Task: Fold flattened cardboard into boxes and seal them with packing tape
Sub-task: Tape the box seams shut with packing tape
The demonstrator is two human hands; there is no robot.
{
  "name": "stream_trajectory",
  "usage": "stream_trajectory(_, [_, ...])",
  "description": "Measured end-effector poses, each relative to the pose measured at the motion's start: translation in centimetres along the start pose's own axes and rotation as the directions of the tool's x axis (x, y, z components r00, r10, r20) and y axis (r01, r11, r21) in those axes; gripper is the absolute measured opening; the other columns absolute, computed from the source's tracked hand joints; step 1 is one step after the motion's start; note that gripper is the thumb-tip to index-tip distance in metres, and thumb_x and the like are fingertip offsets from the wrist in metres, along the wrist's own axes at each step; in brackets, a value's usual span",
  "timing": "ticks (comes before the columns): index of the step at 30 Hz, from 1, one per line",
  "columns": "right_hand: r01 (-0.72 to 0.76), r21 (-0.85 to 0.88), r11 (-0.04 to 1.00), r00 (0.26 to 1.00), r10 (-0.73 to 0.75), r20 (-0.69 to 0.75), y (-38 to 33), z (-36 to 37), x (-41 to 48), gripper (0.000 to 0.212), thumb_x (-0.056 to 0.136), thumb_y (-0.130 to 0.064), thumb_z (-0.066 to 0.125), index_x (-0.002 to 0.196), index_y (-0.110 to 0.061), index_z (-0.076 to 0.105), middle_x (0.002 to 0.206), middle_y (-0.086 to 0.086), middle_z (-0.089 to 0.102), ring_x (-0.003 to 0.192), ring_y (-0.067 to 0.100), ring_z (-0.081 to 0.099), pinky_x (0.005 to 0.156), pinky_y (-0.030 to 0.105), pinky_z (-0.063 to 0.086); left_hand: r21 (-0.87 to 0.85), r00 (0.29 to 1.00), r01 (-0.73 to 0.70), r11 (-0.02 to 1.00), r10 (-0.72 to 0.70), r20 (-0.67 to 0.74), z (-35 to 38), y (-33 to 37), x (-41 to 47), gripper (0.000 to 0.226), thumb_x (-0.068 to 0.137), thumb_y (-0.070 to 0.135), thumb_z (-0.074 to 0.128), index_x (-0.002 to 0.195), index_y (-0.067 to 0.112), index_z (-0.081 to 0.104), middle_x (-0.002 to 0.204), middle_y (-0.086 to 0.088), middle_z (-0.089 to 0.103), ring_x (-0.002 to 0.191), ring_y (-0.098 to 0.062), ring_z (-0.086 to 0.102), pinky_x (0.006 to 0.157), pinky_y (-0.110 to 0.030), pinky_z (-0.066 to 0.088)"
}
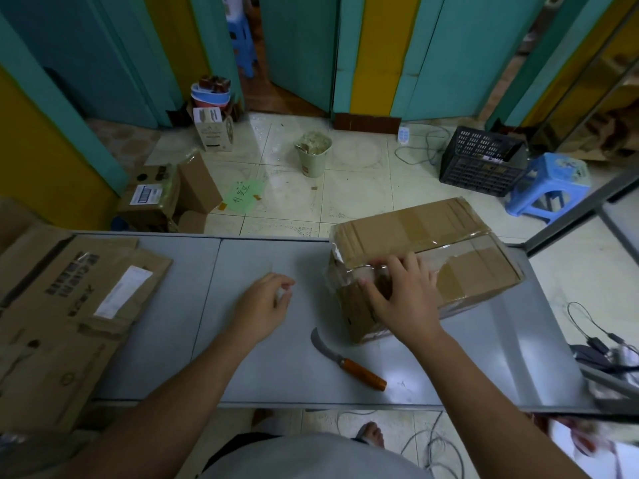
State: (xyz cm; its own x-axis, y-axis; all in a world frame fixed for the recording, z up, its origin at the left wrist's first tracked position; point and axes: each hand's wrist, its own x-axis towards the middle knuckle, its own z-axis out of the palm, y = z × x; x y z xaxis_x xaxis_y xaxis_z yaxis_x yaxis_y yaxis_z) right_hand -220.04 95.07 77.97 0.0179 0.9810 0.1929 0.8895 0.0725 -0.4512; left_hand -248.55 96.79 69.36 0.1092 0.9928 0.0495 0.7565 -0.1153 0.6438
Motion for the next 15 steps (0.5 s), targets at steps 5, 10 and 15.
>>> stream_trajectory(5, [0.008, -0.009, 1.000, 1.000, -0.008, -0.004, 0.1, 0.2, 0.0, 0.042, 0.093, -0.068, 0.051, 0.118, -0.037, 0.063, 0.107, -0.012, 0.047, 0.107, 0.017, 0.046, 0.097, 0.043, 0.042, -0.570, 0.998, -0.026, 0.821, -0.007, -0.056, -3.4, 9.2, 1.0, 0.022, 0.101, 0.041, 0.063, 0.086, 0.027, 0.071, 0.073, 0.000, 0.070, 0.062, -0.014, 0.068, 0.060, -0.030, 0.059])
stream_trajectory(10, [0.020, -0.017, 1.000, 1.000, -0.020, -0.010, 0.0, 0.1, 0.0, 0.045, 0.092, -0.068, 0.050, 0.118, -0.034, 0.065, 0.107, -0.009, 0.051, 0.105, 0.019, 0.047, 0.093, 0.044, 0.043, -0.656, 0.986, 0.114, 0.746, -0.004, 0.166, -2.0, 13.4, 2.4, 0.032, 0.110, 0.024, 0.057, 0.082, 0.014, 0.071, 0.071, -0.001, 0.070, 0.066, -0.015, 0.068, 0.064, -0.025, 0.055])
stream_trajectory(15, [0.026, -0.016, 1.000, 1.000, -0.026, -0.013, 0.0, -0.1, -0.3, 0.043, 0.093, -0.065, 0.055, 0.117, -0.032, 0.067, 0.106, -0.008, 0.051, 0.104, 0.018, 0.046, 0.090, 0.042, 0.041, -0.609, 0.957, 0.254, 0.752, -0.102, 0.272, 0.8, 12.5, 3.7, 0.030, 0.109, 0.025, 0.059, 0.086, 0.012, 0.072, 0.074, 0.001, 0.070, 0.070, -0.011, 0.068, 0.072, -0.028, 0.060])
